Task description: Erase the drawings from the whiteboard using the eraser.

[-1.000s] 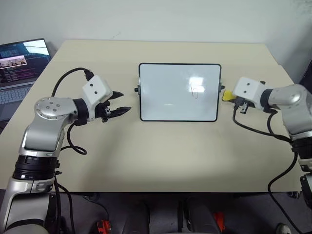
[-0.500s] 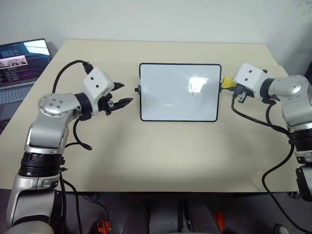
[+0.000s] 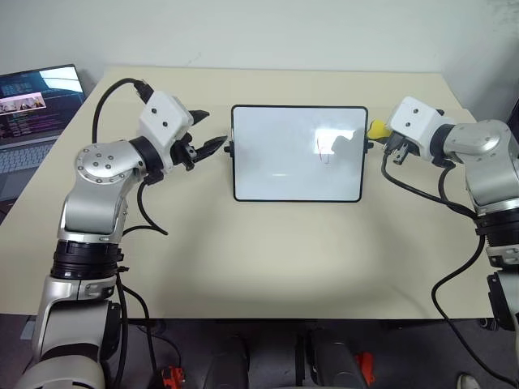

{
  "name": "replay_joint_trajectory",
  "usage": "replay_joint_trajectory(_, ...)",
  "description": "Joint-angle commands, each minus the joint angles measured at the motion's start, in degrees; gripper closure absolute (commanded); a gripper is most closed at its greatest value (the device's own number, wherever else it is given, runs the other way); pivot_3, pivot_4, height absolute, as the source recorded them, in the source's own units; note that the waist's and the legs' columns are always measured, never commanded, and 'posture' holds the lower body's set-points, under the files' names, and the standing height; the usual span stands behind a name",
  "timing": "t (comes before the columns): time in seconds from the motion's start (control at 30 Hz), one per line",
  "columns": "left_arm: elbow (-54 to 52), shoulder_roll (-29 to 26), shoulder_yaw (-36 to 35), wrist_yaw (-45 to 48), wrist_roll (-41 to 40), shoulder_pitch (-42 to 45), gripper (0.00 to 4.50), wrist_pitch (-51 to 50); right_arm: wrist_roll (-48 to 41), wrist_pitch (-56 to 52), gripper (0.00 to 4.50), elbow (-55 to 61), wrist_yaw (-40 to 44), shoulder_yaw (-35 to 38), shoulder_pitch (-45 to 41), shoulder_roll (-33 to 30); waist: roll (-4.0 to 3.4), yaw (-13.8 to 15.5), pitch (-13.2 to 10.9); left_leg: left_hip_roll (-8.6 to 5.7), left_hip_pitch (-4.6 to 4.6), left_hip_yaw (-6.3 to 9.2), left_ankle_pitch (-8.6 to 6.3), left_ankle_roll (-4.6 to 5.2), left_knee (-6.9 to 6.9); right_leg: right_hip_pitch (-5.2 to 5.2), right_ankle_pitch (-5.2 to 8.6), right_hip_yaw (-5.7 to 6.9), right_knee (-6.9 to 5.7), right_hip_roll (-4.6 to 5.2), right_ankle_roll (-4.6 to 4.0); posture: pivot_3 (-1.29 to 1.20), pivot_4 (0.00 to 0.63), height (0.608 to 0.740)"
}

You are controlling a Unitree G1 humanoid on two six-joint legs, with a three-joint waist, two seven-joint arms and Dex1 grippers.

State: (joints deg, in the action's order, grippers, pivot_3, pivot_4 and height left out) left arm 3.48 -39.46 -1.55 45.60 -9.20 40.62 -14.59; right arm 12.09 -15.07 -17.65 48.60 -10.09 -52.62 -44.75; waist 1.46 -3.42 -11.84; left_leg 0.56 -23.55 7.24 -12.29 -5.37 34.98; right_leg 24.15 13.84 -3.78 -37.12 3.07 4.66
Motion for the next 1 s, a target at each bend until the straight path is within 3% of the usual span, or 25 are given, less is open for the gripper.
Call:
replay_joint_trajectory(0.03, -3.7, 1.5, -1.1, 0.1, -2.4, 1.3, 1.71, 0.7, -1.4, 0.7, 3.70, 1.4, 0.0, 2.4, -1.2, -0.4, 0.00, 0.0, 0.0, 0.00, 0.00, 0.00, 0.00, 0.00, 0.01, 0.00, 0.00, 0.00, 0.00, 0.00, 0.00, 0.00, 0.150, 0.740)
replay_joint_trajectory(0.2, -4.8, 2.8, -1.8, 0.7, -4.8, 2.2, 1.71, 0.2, -2.4, 0.7, 3.70, 2.2, 0.5, 2.3, -0.8, -0.3, 0.00, -0.1, 0.0, 0.00, 0.00, 0.00, 0.00, 0.00, 0.03, -0.01, 0.00, 0.00, -0.03, 0.00, 0.00, 0.00, 0.150, 0.740)
replay_joint_trajectory(0.57, -5.2, -0.6, -1.4, 2.3, -3.9, -0.9, 1.71, -0.6, -3.4, 1.1, 3.70, 3.3, 1.5, 1.1, -0.7, 0.7, 0.00, -0.2, 0.0, 0.00, 0.03, -0.01, 0.00, 0.00, 0.06, -0.01, 0.00, -0.02, -0.09, 0.00, 0.00, 0.00, 0.150, 0.740)
replay_joint_trajectory(0.8, -4.5, -2.5, -0.5, 3.6, -2.7, -2.7, 1.71, -0.2, -3.2, 2.4, 3.70, 3.8, 2.3, -1.3, -1.7, 6.3, 0.00, -0.9, 0.0, 0.00, 0.07, -0.01, 0.00, 0.00, 0.10, -0.02, -0.01, -0.03, -0.19, 0.00, 0.00, 0.00, 0.150, 0.740)
replay_joint_trajectory(1.0, -3.4, -2.0, 1.0, 4.8, -1.7, -1.7, 1.71, 0.1, 1.2, 6.7, 3.70, -6.2, -4.3, -4.7, -7.4, 13.8, 0.00, -1.4, 0.0, -0.01, 0.14, -0.01, 0.01, -0.02, 0.20, -0.02, 0.00, -0.05, -0.46, 0.00, 0.00, 0.00, 0.150, 0.740)
